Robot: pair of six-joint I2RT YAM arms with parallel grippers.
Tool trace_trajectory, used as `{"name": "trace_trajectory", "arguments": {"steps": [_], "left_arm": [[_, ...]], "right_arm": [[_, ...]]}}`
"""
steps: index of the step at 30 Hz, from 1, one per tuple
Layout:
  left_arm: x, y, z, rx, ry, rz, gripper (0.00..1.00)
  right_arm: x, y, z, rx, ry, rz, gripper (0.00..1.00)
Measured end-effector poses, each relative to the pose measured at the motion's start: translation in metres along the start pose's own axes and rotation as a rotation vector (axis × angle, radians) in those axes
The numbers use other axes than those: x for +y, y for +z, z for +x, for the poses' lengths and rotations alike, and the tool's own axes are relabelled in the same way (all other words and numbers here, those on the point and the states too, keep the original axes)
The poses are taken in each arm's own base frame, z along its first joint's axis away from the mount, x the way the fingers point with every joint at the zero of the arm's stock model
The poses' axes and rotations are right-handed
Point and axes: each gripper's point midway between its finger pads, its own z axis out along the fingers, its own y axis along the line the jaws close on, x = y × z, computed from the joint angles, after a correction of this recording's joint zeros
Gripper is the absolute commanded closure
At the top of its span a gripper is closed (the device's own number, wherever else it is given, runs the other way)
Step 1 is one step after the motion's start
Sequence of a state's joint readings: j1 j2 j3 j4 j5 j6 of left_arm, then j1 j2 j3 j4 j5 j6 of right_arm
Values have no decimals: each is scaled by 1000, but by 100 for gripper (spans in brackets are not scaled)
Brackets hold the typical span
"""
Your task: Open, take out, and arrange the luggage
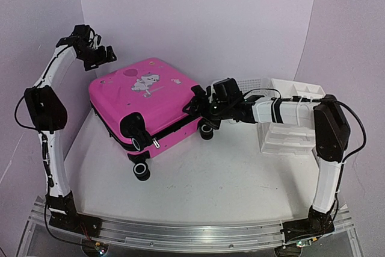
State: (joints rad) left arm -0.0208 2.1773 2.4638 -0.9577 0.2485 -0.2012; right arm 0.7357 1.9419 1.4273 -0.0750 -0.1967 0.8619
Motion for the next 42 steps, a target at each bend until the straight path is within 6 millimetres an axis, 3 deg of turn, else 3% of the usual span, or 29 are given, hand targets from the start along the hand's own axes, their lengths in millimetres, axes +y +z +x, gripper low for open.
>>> {"name": "trace_trajectory", "arguments": {"steps": [3,6,10,12,17,21,26,29,35,40,42], "left_arm": [[18,14,-2,1,11,-26,1],[22,25,7,29,14,-28,1],[27,42,35,107,22,-23,1],[30,45,39,104,44,-28,1],[31,35,48,90,76,-20,7],[46,22,61,90,64,-39,12],[56,-7,85,95,28,-67,13],[52,-28,106,98,12,-60,12],[26,-69,141,137,-11,18,10],[0,-100,163,163,-4,82,8],[-12,-113,173,181,-9,118,8]], "right_arm": [[1,5,-4,-20,8,-16,2],[-4,12,-3,-19,16,-12,2],[-17,26,-2,-8,30,9,2],[-24,29,-4,-8,36,19,2],[-24,41,-22,-1,26,-17,2],[-23,55,-35,37,-11,-59,5],[-26,73,-67,41,-53,-125,7],[-29,78,-81,46,-88,-142,7],[-30,64,-74,115,-159,-113,4],[-25,18,-32,196,-260,-92,5],[-18,-4,-25,196,-332,-101,8]]}}
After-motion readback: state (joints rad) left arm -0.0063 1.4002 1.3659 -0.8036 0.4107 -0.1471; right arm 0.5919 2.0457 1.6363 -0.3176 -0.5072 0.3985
